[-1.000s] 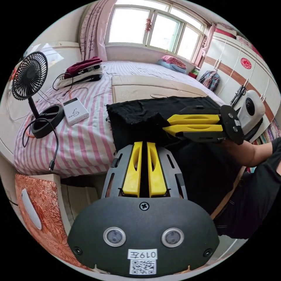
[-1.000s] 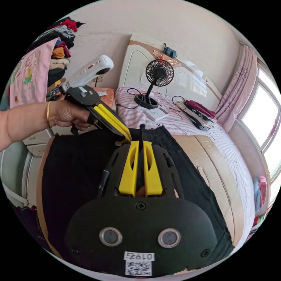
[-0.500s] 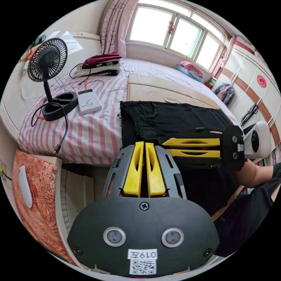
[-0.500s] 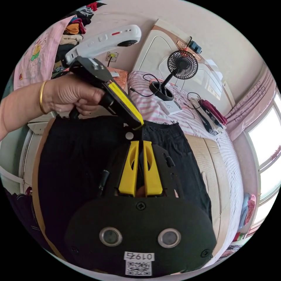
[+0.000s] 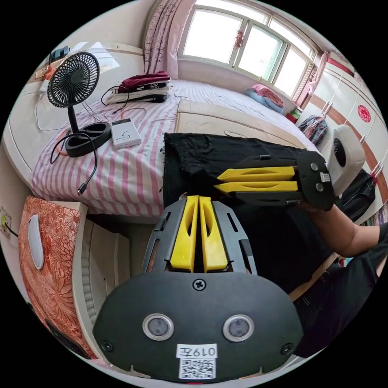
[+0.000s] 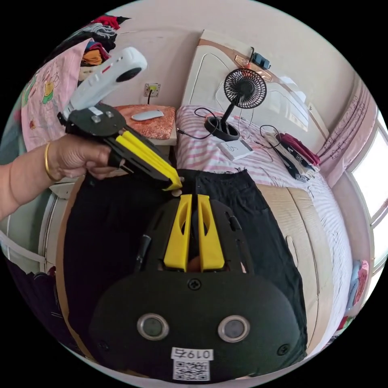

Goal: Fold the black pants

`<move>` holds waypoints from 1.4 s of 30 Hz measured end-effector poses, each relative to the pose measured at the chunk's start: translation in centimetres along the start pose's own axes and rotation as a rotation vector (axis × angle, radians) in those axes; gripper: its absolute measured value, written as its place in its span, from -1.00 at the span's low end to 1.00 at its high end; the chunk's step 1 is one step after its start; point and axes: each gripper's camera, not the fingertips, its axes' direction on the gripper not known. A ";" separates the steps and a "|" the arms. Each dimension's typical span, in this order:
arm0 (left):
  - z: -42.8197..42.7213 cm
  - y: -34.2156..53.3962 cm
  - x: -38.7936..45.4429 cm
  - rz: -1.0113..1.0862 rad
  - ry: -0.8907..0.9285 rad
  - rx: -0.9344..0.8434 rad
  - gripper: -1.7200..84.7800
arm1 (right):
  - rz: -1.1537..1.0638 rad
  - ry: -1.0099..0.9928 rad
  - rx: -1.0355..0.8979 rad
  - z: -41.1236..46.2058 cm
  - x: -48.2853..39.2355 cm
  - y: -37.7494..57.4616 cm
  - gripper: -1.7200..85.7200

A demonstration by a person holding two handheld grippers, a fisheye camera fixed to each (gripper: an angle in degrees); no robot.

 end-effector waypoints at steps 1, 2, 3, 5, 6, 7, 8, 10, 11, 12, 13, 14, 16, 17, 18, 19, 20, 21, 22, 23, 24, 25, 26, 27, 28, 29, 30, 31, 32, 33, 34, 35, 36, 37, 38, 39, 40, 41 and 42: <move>0.1 -0.1 0.1 0.004 -0.007 -0.005 -0.94 | -0.014 0.015 0.021 -0.5 -0.7 0.2 -0.95; 0.3 -0.2 0.2 0.017 -0.022 -0.014 -0.94 | -0.044 0.035 0.024 -0.6 -1.6 0.2 -0.95; 0.3 -0.4 0.3 0.025 -0.033 -0.015 -0.94 | -0.063 0.043 0.019 -0.5 -2.2 0.3 -0.95; 0.5 -0.5 0.1 0.021 -0.035 -0.013 -0.94 | -0.141 0.081 -0.020 0.3 -4.8 0.2 -0.95; 0.6 -0.5 -0.1 0.014 -0.027 -0.013 -0.94 | -0.162 0.088 -0.035 0.7 -5.5 0.2 -0.95; 0.6 -0.5 -0.3 0.010 -0.022 -0.013 -0.94 | -0.205 0.113 -0.064 1.3 -6.9 0.1 -0.95; 0.7 -0.5 -0.7 0.000 -0.010 -0.013 -0.94 | -0.257 0.165 -0.070 1.6 -8.6 0.2 -0.95; 0.6 -0.4 -1.4 -0.019 0.015 -0.007 -0.94 | -0.347 0.251 -0.089 1.9 -11.2 0.4 -0.95; 0.6 -0.5 -1.8 -0.030 0.029 -0.005 -0.94 | -0.416 0.318 -0.105 2.3 -13.1 0.5 -0.95; 0.5 -0.5 -2.1 -0.040 0.040 -0.005 -0.94 | -0.455 0.359 -0.115 2.5 -14.1 0.7 -0.95; 0.5 -0.5 -2.2 -0.044 0.044 -0.004 -0.94 | -0.543 0.453 -0.140 3.2 -16.2 1.0 -0.95; 0.4 -0.5 -2.5 -0.050 0.048 -0.003 -0.94 | -0.630 0.558 -0.161 4.0 -18.2 1.6 -0.96; 0.4 -0.5 -2.8 -0.060 0.050 -0.002 -0.94 | -0.718 0.673 -0.186 5.2 -20.5 2.4 -0.96; 0.3 -0.5 -2.9 -0.065 0.050 -0.001 -0.94 | -0.723 0.701 -0.189 5.4 -21.3 2.5 -0.96; 0.2 -0.5 -3.1 -0.070 0.050 0.001 -0.94 | -0.711 0.701 -0.186 5.4 -21.5 2.5 -0.96; 0.1 -0.5 -3.2 -0.072 0.049 0.001 -0.94 | -0.669 0.678 -0.180 5.0 -21.6 2.2 -0.96; -0.1 -0.5 -3.4 -0.082 0.049 0.003 -0.94 | -0.634 0.651 -0.173 4.5 -21.5 2.0 -0.96; -0.6 -0.4 -3.8 -0.121 0.037 0.016 -0.94 | -0.625 0.643 -0.171 4.4 -21.6 1.9 -0.96; -1.1 -0.4 -4.0 -0.147 0.018 0.035 -0.94 | -0.627 0.641 -0.170 4.2 -21.9 2.0 -0.96; -2.4 -0.1 -4.4 -0.181 -0.013 0.102 -0.94 | -0.648 0.660 -0.170 4.3 -22.4 2.2 -0.96; -3.9 0.2 -4.6 -0.198 -0.004 0.192 -0.94 | -0.660 0.673 -0.169 4.4 -22.7 2.4 -0.97; -4.6 0.3 -4.7 -0.202 0.016 0.237 -0.94 | -0.678 0.696 -0.169 4.6 -23.3 2.7 -0.96; -5.5 0.2 -4.7 -0.189 0.075 0.300 -0.94 | -0.684 0.710 -0.166 4.6 -23.7 2.9 -0.96; -5.4 -0.3 -4.5 -0.153 0.133 0.301 -0.94 | -0.682 0.712 -0.164 4.6 -23.8 3.0 -0.96; -5.0 -0.6 -4.3 -0.134 0.155 0.278 -0.94 | -0.674 0.714 -0.163 4.5 -23.9 3.0 -0.96; -3.5 -1.5 -3.9 -0.096 0.174 0.183 -0.94 | -0.666 0.714 -0.164 4.3 -24.0 2.9 -0.96; -1.8 -2.2 -3.6 -0.078 0.147 0.072 -0.94 | -0.663 0.715 -0.165 4.1 -24.1 2.9 -0.96; -1.1 -2.3 -3.5 -0.076 0.122 0.035 -0.94 | -0.661 0.717 -0.168 4.0 -24.2 2.8 -0.96; -0.3 -2.4 -3.4 -0.059 0.089 0.006 -0.94 | -0.658 0.719 -0.169 3.8 -24.2 2.9 -0.96; -0.4 -2.3 -3.6 -0.056 0.092 0.020 -0.94 | -0.654 0.724 -0.164 3.7 -24.3 3.0 -0.96; -0.4 -2.3 -3.7 -0.056 0.096 0.020 -0.94 | -0.657 0.743 -0.148 3.5 -24.4 3.2 -0.97; -0.4 -2.3 -3.9 -0.058 0.099 0.016 -0.94 | -0.667 0.754 -0.138 3.3 -24.5 3.5 -0.97; -0.3 -2.3 -3.9 -0.055 0.095 0.009 -0.94 | -0.671 0.755 -0.137 3.1 -24.6 3.6 -0.97; -0.2 -2.3 -3.9 -0.052 0.091 0.008 -0.94 | -0.674 0.749 -0.134 2.7 -24.6 3.8 -0.97; -0.2 -2.4 -3.8 -0.045 0.081 0.003 -0.94 | -0.676 0.739 -0.125 2.0 -24.7 4.0 -0.97; -0.1 -2.5 -3.7 -0.030 0.067 -0.006 -0.94 | -0.677 0.738 -0.116 1.6 -24.7 4.1 -0.97; -0.1 -2.6 -3.6 -0.023 0.060 -0.011 -0.95 | -0.665 0.760 -0.082 0.5 -24.6 4.4 -0.98; -0.1 -2.7 -3.5 -0.011 0.047 -0.016 -0.95 | -0.644 0.780 -0.045 -0.7 -24.4 4.6 -0.98; -0.1 -2.8 -3.5 -0.002 0.040 -0.020 -0.94 | -0.628 0.778 -0.032 -1.4 -24.2 4.7 -0.98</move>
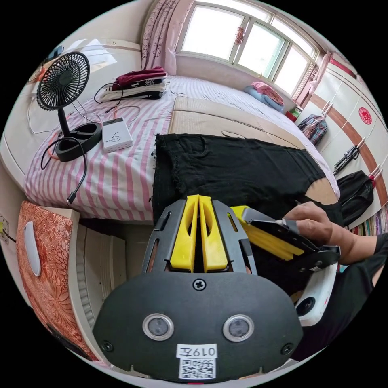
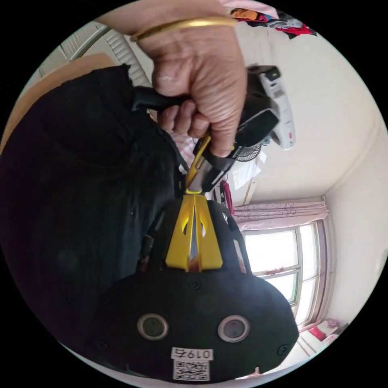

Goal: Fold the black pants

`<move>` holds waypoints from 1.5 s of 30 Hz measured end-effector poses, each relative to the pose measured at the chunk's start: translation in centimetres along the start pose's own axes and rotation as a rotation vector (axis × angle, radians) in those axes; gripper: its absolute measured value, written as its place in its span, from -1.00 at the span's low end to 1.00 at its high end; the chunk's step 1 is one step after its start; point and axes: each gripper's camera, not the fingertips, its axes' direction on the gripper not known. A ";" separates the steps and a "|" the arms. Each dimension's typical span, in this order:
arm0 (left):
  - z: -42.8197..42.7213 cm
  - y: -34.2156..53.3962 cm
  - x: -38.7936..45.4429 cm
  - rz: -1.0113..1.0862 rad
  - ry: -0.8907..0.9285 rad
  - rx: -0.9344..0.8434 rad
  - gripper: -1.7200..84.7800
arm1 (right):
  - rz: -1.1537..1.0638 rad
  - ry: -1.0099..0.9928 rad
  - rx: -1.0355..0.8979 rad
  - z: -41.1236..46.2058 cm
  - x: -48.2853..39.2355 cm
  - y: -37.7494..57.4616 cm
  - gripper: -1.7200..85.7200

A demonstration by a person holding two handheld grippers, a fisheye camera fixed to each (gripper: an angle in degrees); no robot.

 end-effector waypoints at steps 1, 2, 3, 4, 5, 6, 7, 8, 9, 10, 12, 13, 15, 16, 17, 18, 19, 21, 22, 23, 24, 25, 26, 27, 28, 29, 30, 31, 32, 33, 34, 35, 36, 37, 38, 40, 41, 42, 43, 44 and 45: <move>0.0 0.0 0.0 0.003 -0.001 -0.002 -0.94 | 0.053 -0.034 0.010 -0.6 1.4 0.8 -0.98; 0.0 0.0 -0.1 0.007 0.000 -0.004 -0.94 | 0.122 -0.092 0.005 -0.8 3.1 1.8 -0.98; 0.0 0.0 -0.3 0.009 0.004 -0.005 -0.94 | 0.157 -0.126 -0.001 -0.7 4.0 2.4 -0.98; 0.0 0.0 -0.3 0.010 0.005 -0.005 -0.94 | 0.231 -0.190 -0.022 -0.3 5.8 3.7 -0.98; 0.0 0.1 -0.4 0.013 0.005 -0.005 -0.94 | 0.309 -0.245 -0.054 0.6 7.7 5.0 -0.98; 0.0 0.2 -0.4 0.017 0.002 -0.004 -0.94 | 0.351 -0.274 -0.069 1.1 8.6 5.7 -0.98; 0.0 0.2 -0.5 0.019 0.000 -0.004 -0.94 | 0.429 -0.334 -0.092 2.2 10.3 7.1 -0.98; -0.1 0.3 -0.4 0.027 -0.006 -0.004 -0.94 | 0.483 -0.400 -0.126 3.5 11.7 8.4 -0.98; -0.1 0.3 -0.3 0.041 -0.018 -0.007 -0.94 | 0.496 -0.435 -0.142 4.1 12.2 9.0 -0.98; -0.1 0.3 -0.2 0.049 -0.027 -0.008 -0.94 | 0.506 -0.503 -0.160 5.1 12.9 9.8 -0.98; -0.2 0.4 0.2 0.082 -0.060 -0.012 -0.94 | 0.506 -0.567 -0.166 5.7 13.4 10.6 -0.98; -0.2 0.4 0.4 0.091 -0.068 -0.013 -0.94 | 0.499 -0.574 -0.173 5.9 13.3 10.9 -0.98; -0.2 0.7 0.6 0.123 -0.088 -0.012 -0.94 | 0.488 -0.558 -0.184 6.0 13.2 11.0 -0.98; -0.2 0.7 0.5 0.122 -0.085 -0.011 -0.94 | 0.477 -0.538 -0.185 5.8 13.3 11.1 -0.98; -0.3 0.8 0.1 0.108 -0.067 -0.009 -0.94 | 0.469 -0.528 -0.190 5.7 13.5 11.1 -0.98; -0.4 0.9 -0.5 0.089 -0.038 -0.011 -0.94 | 0.467 -0.526 -0.192 5.7 13.7 11.1 -0.98; -0.4 0.9 -0.8 0.078 -0.024 -0.013 -0.94 | 0.470 -0.526 -0.189 5.6 14.1 11.4 -0.98; -0.9 1.1 -1.6 0.062 0.015 -0.007 -0.94 | 0.496 -0.525 -0.172 5.3 15.1 12.1 -0.98; -1.1 1.2 -1.6 0.060 0.013 -0.004 -0.94 | 0.536 -0.518 -0.161 5.0 16.0 12.8 -0.98; -1.7 1.5 -1.6 0.058 -0.005 0.009 -0.94 | 0.583 -0.501 -0.142 4.4 17.0 13.7 -0.98; -2.4 2.0 -1.5 0.056 -0.030 0.030 -0.94 | 0.602 -0.493 -0.132 4.1 17.5 14.1 -0.98; -2.9 2.2 -1.5 0.055 -0.043 0.042 -0.94 | 0.636 -0.472 -0.119 3.4 18.4 14.8 -0.98; -3.8 2.7 -1.5 0.045 -0.069 0.070 -0.94 | 0.666 -0.449 -0.112 2.7 19.4 15.6 -0.98; -4.9 3.3 -1.7 0.021 -0.080 0.104 -0.94 | 0.678 -0.441 -0.107 2.3 19.8 15.9 -0.98; -5.4 3.6 -1.9 0.004 -0.075 0.128 -0.94 | 0.695 -0.436 -0.095 1.5 20.5 16.5 -0.98; -6.2 4.1 -2.3 -0.029 -0.041 0.180 -0.94 | 0.704 -0.450 -0.087 0.9 21.1 16.9 -0.98; -6.5 4.4 -2.8 -0.043 0.026 0.215 -0.94 | 0.705 -0.462 -0.086 0.6 21.3 17.0 -0.98; -6.4 4.5 -2.9 -0.045 0.064 0.218 -0.94 | 0.713 -0.485 -0.092 0.2 21.6 17.1 -0.98; -5.7 4.3 -3.2 -0.049 0.126 0.197 -0.94 | 0.718 -0.508 -0.099 -0.1 21.8 17.1 -0.98; -4.8 4.1 -3.1 -0.058 0.156 0.156 -0.94 | 0.718 -0.520 -0.101 -0.3 21.9 17.1 -0.98; -4.4 4.0 -3.0 -0.054 0.157 0.138 -0.94 | 0.715 -0.535 -0.099 -0.7 22.1 17.1 -0.98; -3.7 3.9 -2.4 -0.039 0.126 0.110 -0.94 | 0.715 -0.536 -0.093 -1.3 22.3 17.1 -0.98; -3.3 4.0 -1.7 -0.027 0.061 0.081 -0.94 | 0.716 -0.533 -0.090 -1.7 22.5 17.1 -0.98; -3.3 4.1 -1.4 -0.022 0.029 0.072 -0.94 | 0.717 -0.526 -0.080 -2.6 22.8 17.3 -0.98; -3.9 4.6 -0.6 -0.004 -0.010 0.086 -0.94 | 0.721 -0.526 -0.060 -3.7 23.3 17.6 -0.98; -5.6 5.9 0.5 0.006 -0.032 0.127 -0.94 | 0.739 -0.551 -0.004 -5.5 23.9 18.5 -0.98; -6.9 7.0 1.3 0.011 -0.043 0.161 -0.94 | 0.771 -0.589 0.043 -6.5 24.3 19.2 -0.98; -8.0 8.4 2.1 0.046 -0.029 0.193 -0.94 | 0.792 -0.613 0.065 -6.9 24.5 19.6 -0.97; -8.4 9.0 2.4 0.063 -0.017 0.206 -0.93 | 0.837 -0.668 0.095 -7.5 24.8 20.4 -0.97; -9.0 10.3 2.8 0.074 0.002 0.203 -0.93 | 0.857 -0.725 0.120 -7.8 24.9 20.9 -0.94; -9.0 11.4 2.9 0.075 0.012 0.159 -0.93 | 0.854 -0.755 0.128 -7.8 24.8 21.0 -0.93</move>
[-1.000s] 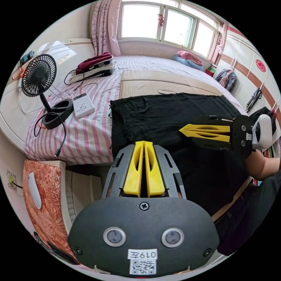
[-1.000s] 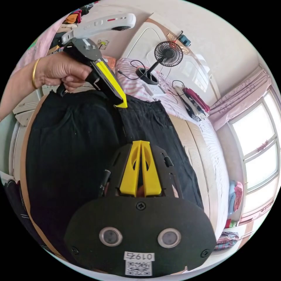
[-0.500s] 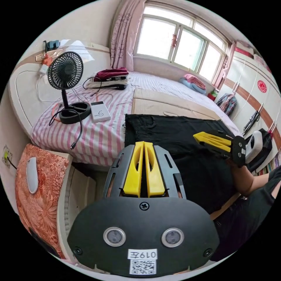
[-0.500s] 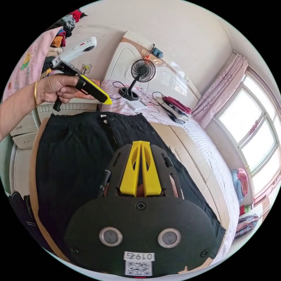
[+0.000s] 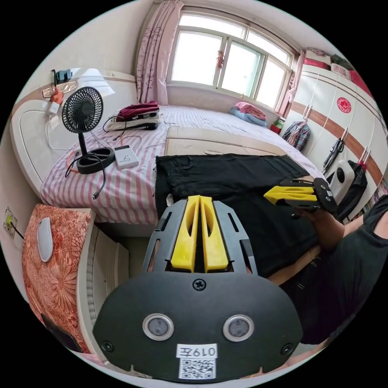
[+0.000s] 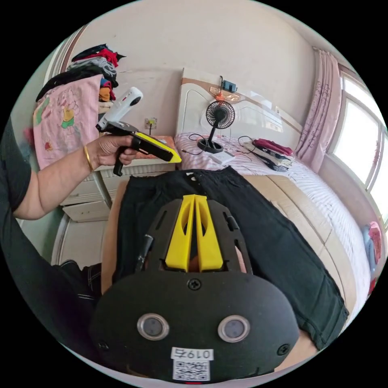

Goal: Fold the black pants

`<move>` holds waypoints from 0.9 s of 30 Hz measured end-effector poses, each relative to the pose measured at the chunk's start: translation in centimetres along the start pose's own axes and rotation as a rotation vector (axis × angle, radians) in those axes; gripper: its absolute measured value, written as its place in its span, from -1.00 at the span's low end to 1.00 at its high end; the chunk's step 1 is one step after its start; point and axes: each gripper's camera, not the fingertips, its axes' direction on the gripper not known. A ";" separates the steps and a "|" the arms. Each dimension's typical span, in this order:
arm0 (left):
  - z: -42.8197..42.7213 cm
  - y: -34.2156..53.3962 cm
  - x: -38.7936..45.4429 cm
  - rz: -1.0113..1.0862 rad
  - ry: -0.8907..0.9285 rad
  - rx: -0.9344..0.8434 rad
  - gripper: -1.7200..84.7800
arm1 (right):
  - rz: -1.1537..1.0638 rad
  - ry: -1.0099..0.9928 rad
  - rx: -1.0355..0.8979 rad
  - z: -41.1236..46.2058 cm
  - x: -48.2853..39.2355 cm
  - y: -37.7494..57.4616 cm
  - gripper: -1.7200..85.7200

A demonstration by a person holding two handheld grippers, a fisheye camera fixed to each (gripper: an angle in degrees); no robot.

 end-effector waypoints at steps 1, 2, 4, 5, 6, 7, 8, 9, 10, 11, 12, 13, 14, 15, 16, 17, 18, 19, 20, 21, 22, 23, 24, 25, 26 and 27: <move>0.0 0.5 0.0 0.004 0.010 -0.024 -0.93 | -0.016 -0.051 -0.020 0.1 -0.2 0.2 -0.91; 0.1 1.5 -0.4 -0.012 0.020 -0.058 -0.93 | -0.037 -0.081 -0.038 0.4 -0.7 0.2 -0.90; 0.0 3.1 -1.5 -0.066 0.068 -0.082 -0.92 | -0.047 -0.108 -0.052 0.6 -1.6 0.2 -0.88; -0.1 4.0 -2.1 -0.099 0.118 -0.083 -0.91 | -0.055 -0.130 -0.059 0.6 -2.4 0.1 -0.87; -0.4 4.9 -2.5 -0.131 0.154 -0.072 -0.89 | -0.064 -0.141 -0.063 0.6 -2.9 0.1 -0.86; -0.6 5.3 -2.5 -0.137 0.174 -0.069 -0.89 | -0.100 -0.165 -0.070 0.7 -4.2 0.0 -0.85; -0.7 6.1 -2.4 -0.146 0.202 -0.079 -0.87 | -0.144 -0.169 -0.080 0.7 -5.7 0.0 -0.85; -0.8 6.7 -1.9 -0.150 0.190 -0.102 -0.84 | -0.163 -0.161 -0.085 0.8 -6.4 0.0 -0.84; -0.8 6.9 -1.6 -0.149 0.176 -0.117 -0.82 | -0.202 -0.136 -0.094 0.9 -7.8 0.0 -0.84; -0.7 7.4 -0.7 -0.142 0.147 -0.145 -0.80 | -0.236 -0.108 -0.101 1.0 -8.9 0.0 -0.83; -0.6 7.7 0.4 -0.127 0.132 -0.171 -0.78 | -0.248 -0.094 -0.105 1.2 -9.4 0.0 -0.83; -0.5 7.9 1.1 -0.117 0.134 -0.177 -0.78 | -0.260 -0.064 -0.121 1.5 -10.0 -0.1 -0.83; -0.5 7.9 2.8 -0.088 0.146 -0.162 -0.77 | -0.264 -0.041 -0.134 1.8 -10.5 -0.3 -0.83; -0.5 7.9 4.6 -0.052 0.132 -0.128 -0.77 | -0.265 -0.035 -0.137 1.9 -10.6 -0.3 -0.83; -0.4 7.8 5.5 -0.032 0.103 -0.116 -0.77 | -0.262 -0.028 -0.139 2.0 -10.8 -0.5 -0.83; 0.0 7.6 7.7 0.033 0.020 -0.123 -0.77 | -0.259 -0.023 -0.141 2.1 -11.0 -0.5 -0.83; 0.9 7.3 10.0 0.111 -0.077 -0.154 -0.77 | -0.259 -0.021 -0.143 2.1 -11.1 -0.6 -0.83; 1.4 7.2 11.1 0.152 -0.120 -0.172 -0.77 | -0.262 -0.019 -0.143 2.2 -11.3 -0.5 -0.83; 2.6 7.0 13.2 0.236 -0.195 -0.211 -0.77 | -0.262 -0.011 -0.140 2.1 -11.5 -0.5 -0.84; 3.6 6.9 15.2 0.310 -0.248 -0.245 -0.77 | -0.259 -0.006 -0.137 2.1 -11.6 -0.4 -0.84; 4.0 6.9 16.1 0.347 -0.270 -0.259 -0.77 | -0.252 0.002 -0.130 2.1 -11.7 -0.4 -0.85; 4.6 6.8 18.1 0.416 -0.314 -0.268 -0.77 | -0.242 0.009 -0.128 2.1 -11.8 -0.4 -0.85; 4.7 6.7 20.0 0.478 -0.355 -0.248 -0.78 | -0.237 0.010 -0.127 2.1 -11.8 -0.4 -0.86; 4.6 6.7 20.8 0.502 -0.373 -0.232 -0.78 | -0.228 0.010 -0.129 2.2 -11.8 -0.4 -0.87; 4.6 6.7 22.4 0.549 -0.409 -0.205 -0.79 | -0.224 0.006 -0.134 2.4 -11.8 -0.5 -0.88; 4.8 6.8 23.9 0.596 -0.445 -0.199 -0.79 | -0.223 0.005 -0.136 2.5 -11.8 -0.5 -0.88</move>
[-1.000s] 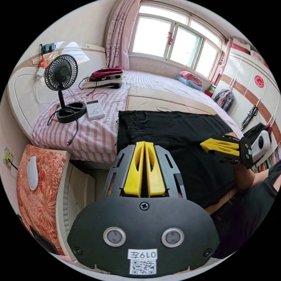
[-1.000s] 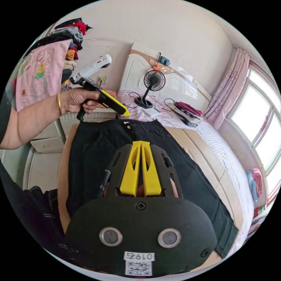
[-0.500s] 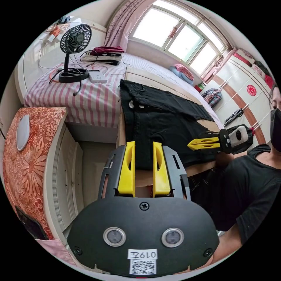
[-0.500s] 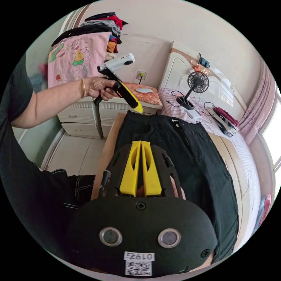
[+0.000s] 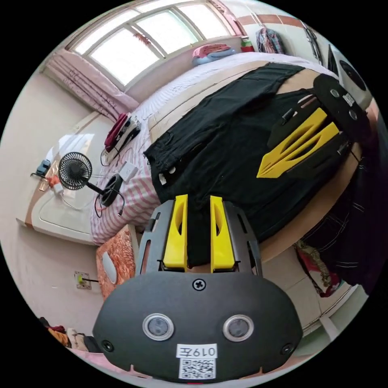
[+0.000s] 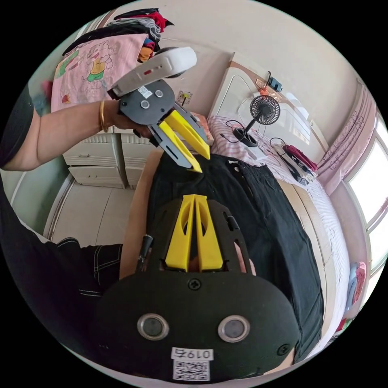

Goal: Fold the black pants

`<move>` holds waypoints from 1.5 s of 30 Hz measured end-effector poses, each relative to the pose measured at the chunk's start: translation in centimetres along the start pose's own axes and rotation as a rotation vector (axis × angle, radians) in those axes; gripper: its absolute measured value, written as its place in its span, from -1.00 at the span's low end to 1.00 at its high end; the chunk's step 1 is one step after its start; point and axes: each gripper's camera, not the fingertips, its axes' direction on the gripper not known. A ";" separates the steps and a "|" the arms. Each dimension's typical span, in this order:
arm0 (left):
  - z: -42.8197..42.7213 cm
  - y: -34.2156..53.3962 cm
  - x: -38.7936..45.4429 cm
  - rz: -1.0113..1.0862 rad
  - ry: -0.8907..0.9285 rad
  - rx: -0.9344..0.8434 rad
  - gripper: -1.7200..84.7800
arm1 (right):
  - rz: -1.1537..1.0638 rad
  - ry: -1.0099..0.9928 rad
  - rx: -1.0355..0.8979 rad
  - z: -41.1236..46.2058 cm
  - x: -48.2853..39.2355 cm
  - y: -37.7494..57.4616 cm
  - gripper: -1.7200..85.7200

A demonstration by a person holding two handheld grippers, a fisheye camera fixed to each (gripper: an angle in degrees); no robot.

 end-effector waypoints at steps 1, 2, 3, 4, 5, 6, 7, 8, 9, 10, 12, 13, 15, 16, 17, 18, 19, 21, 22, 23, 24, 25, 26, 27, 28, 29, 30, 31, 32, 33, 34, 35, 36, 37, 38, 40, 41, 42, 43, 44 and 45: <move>-0.1 -0.3 0.7 0.028 -0.020 -0.008 -0.80 | -0.002 -0.003 -0.004 0.1 -0.1 -0.1 -0.90; -0.2 -1.0 2.2 0.096 -0.049 -0.035 -0.80 | -0.005 -0.002 -0.003 0.2 -0.3 -0.1 -0.91; -0.3 -1.4 3.6 0.153 -0.077 -0.057 -0.80 | -0.007 0.000 -0.002 0.2 -0.4 -0.1 -0.92; -0.3 -1.6 4.4 0.179 -0.088 -0.064 -0.80 | -0.012 0.004 0.002 0.3 -0.6 -0.1 -0.94; -0.5 -2.0 5.7 0.225 -0.109 -0.079 -0.80 | -0.016 0.007 0.004 0.4 -0.8 -0.1 -0.97; -0.7 -2.3 7.0 0.267 -0.142 -0.095 -0.80 | -0.018 0.007 0.003 0.5 -0.9 -0.1 -0.97; -0.7 -2.5 7.6 0.283 -0.169 -0.103 -0.80 | -0.023 0.007 -0.001 0.7 -1.0 -0.1 -0.98; -0.7 -2.9 8.9 0.325 -0.225 -0.118 -0.80 | -0.028 0.007 -0.007 0.9 -1.2 -0.2 -0.98; -0.8 -3.4 10.2 0.368 -0.260 -0.127 -0.80 | -0.031 0.007 -0.009 1.0 -1.2 -0.2 -0.98; -0.8 -3.5 10.8 0.388 -0.275 -0.129 -0.80 | -0.036 0.009 -0.011 1.2 -1.4 -0.3 -0.98; -0.8 -4.0 13.0 0.470 -0.318 -0.147 -0.82 | -0.039 0.012 -0.009 1.5 -1.5 -0.3 -0.98; -0.8 -4.0 13.4 0.485 -0.327 -0.148 -0.82 | -0.036 0.014 -0.004 1.6 -1.5 -0.2 -0.98; -1.0 -4.2 14.6 0.522 -0.331 -0.151 -0.84 | -0.030 0.012 -0.002 1.9 -1.3 -0.2 -0.98; -1.1 -4.3 14.8 0.527 -0.329 -0.152 -0.84 | -0.026 0.009 -0.003 2.1 -1.2 -0.2 -0.98; -1.2 -4.3 15.3 0.541 -0.321 -0.149 -0.85 | -0.023 0.007 -0.008 2.4 -1.1 -0.3 -0.98; -1.4 -4.4 15.7 0.562 -0.316 -0.144 -0.84 | -0.022 0.006 -0.011 2.6 -1.1 -0.3 -0.98; -1.5 -4.4 16.0 0.574 -0.320 -0.138 -0.84 | -0.023 0.005 -0.018 2.9 -1.0 -0.4 -0.98; -1.5 -4.7 16.5 0.590 -0.351 -0.134 -0.81 | -0.030 0.004 -0.026 3.5 -1.0 -0.4 -0.98; -1.5 -4.8 16.5 0.590 -0.354 -0.133 -0.81 | -0.035 0.004 -0.034 4.0 -1.0 -0.5 -0.98; -1.5 -4.9 16.6 0.592 -0.359 -0.130 -0.80 | -0.039 0.003 -0.043 4.4 -0.9 -0.5 -0.98; -1.5 -4.9 16.8 0.608 -0.353 -0.131 -0.81 | -0.040 0.001 -0.046 4.6 -0.9 -0.5 -0.98; -1.4 -4.8 17.0 0.621 -0.352 -0.132 -0.82 | -0.040 -0.002 -0.050 5.0 -0.8 -0.5 -0.98; -1.2 -4.4 17.6 0.664 -0.354 -0.133 -0.85 | -0.032 -0.011 -0.054 5.3 -0.5 -0.5 -0.98; -1.0 -3.8 18.4 0.727 -0.374 -0.134 -0.87 | -0.029 -0.019 -0.055 5.5 -0.3 -0.5 -0.98; -0.8 -3.4 18.8 0.758 -0.395 -0.134 -0.88 | -0.014 -0.038 -0.058 5.8 0.2 -0.5 -0.98; -0.4 -2.5 19.5 0.804 -0.462 -0.117 -0.90 | 0.002 -0.057 -0.059 6.1 0.8 -0.5 -0.98; -0.1 -1.8 20.0 0.841 -0.520 -0.107 -0.91 | 0.011 -0.062 -0.058 6.3 1.1 -0.4 -0.98; 0.1 -1.6 20.0 0.845 -0.544 -0.106 -0.91 | 0.028 -0.073 -0.058 6.7 1.7 -0.4 -0.98; 0.4 -1.7 19.8 0.811 -0.568 -0.119 -0.92 | 0.042 -0.088 -0.059 7.0 2.3 -0.4 -0.98; 0.1 -2.1 19.2 0.734 -0.536 -0.116 -0.92 | 0.051 -0.097 -0.061 7.3 2.6 -0.3 -0.98; 0.0 -2.4 18.8 0.686 -0.511 -0.118 -0.92 | 0.064 -0.121 -0.071 7.8 3.2 -0.3 -0.98; -0.4 -2.7 17.9 0.601 -0.452 -0.120 -0.93 | 0.074 -0.140 -0.081 8.4 3.7 -0.3 -0.98; -0.6 -2.5 17.0 0.545 -0.424 -0.108 -0.93 | 0.077 -0.147 -0.084 8.6 3.9 -0.3 -0.98; -0.8 -2.4 16.6 0.519 -0.421 -0.099 -0.93 | 0.082 -0.155 -0.085 9.1 4.3 -0.3 -0.98; -1.0 -2.0 15.8 0.465 -0.408 -0.084 -0.93 | 0.084 -0.159 -0.085 9.5 4.6 -0.2 -0.98; -1.2 -1.6 14.6 0.388 -0.391 -0.068 -0.94 | 0.084 -0.163 -0.087 10.2 5.0 -0.2 -0.98; -1.3 -1.3 13.7 0.342 -0.368 -0.061 -0.94 | 0.085 -0.165 -0.090 10.6 5.3 -0.1 -0.98; -1.3 -0.9 12.7 0.311 -0.335 -0.068 -0.94 | 0.085 -0.166 -0.091 10.9 5.4 -0.1 -0.98; -1.3 -0.7 12.3 0.299 -0.318 -0.073 -0.94 | 0.088 -0.164 -0.091 11.3 5.7 -0.1 -0.98; -1.3 -0.2 11.3 0.274 -0.300 -0.079 -0.94 | 0.094 -0.160 -0.088 11.7 6.0 0.0 -0.98; -1.4 0.3 10.4 0.255 -0.296 -0.092 -0.94 | 0.098 -0.159 -0.085 11.9 6.2 0.1 -0.98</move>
